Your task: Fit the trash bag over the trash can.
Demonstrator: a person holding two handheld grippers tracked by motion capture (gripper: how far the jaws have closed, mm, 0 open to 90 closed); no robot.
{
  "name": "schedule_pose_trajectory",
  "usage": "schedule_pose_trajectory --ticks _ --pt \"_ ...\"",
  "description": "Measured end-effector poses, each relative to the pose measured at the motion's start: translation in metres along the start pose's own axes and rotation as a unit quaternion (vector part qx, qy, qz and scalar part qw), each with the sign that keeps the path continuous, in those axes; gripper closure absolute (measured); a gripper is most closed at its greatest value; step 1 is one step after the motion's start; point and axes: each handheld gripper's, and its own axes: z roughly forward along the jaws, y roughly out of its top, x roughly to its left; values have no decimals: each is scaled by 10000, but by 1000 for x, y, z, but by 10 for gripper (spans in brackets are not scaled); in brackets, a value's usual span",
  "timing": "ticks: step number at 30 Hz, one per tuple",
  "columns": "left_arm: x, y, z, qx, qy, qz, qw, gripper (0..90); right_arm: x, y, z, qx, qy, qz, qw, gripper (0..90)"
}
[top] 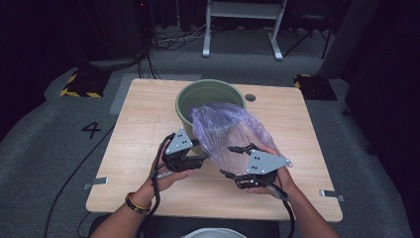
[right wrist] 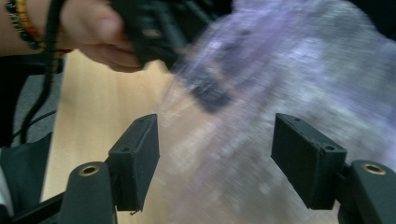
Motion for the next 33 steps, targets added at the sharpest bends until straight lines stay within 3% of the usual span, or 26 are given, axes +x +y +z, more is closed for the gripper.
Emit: schedule_pose_trajectory --ticks 1,7,8,9,10,11,12,13,15,17,21,27,29,30,33 --pt "0 1 1 3 -4 58 10000 580 2 1 5 63 18 -14 10000 328" --pt "-1 2 1 -41 197 255 9995 826 4 3 24 303 -202 -67 9993 465" --pt "0 3 0 -1 216 308 9993 849 4 3 28 363 -285 -105 9989 637" --pt "0 3 0 -1 216 308 9993 866 4 3 28 363 -285 -105 9989 637" --pt "1 3 -1 14 265 363 9990 886 4 5 29 417 -422 -199 9980 762" --pt "1 3 -1 14 265 363 9990 892 4 5 29 417 -422 -199 9980 762" --pt "4 4 -4 16 255 374 9990 896 2 7 27 372 -508 -184 9978 841" --pt "6 4 -6 24 313 384 9988 898 0 9 25 334 -550 -178 9978 861" --pt "7 4 -9 34 374 413 9984 899 -2 11 22 301 -593 -187 9976 868" --pt "15 4 -18 30 541 419 9976 900 -10 19 11 227 -805 -152 9964 890" --pt "26 4 -28 21 666 327 9972 899 -21 26 0 192 -1011 -129 9946 900" --pt "48 3 -49 -61 1032 165 9945 900 -63 28 -12 196 -1589 232 9868 900" --pt "51 3 -51 -60 1073 148 9941 900 -69 27 -12 202 -1659 274 9856 900" --pt "54 3 -53 -71 1122 122 9936 900 -81 25 -12 185 -1727 437 9838 900" --pt "62 5 -57 -102 1209 107 9926 899 -98 21 -10 221 -1878 566 9803 900"
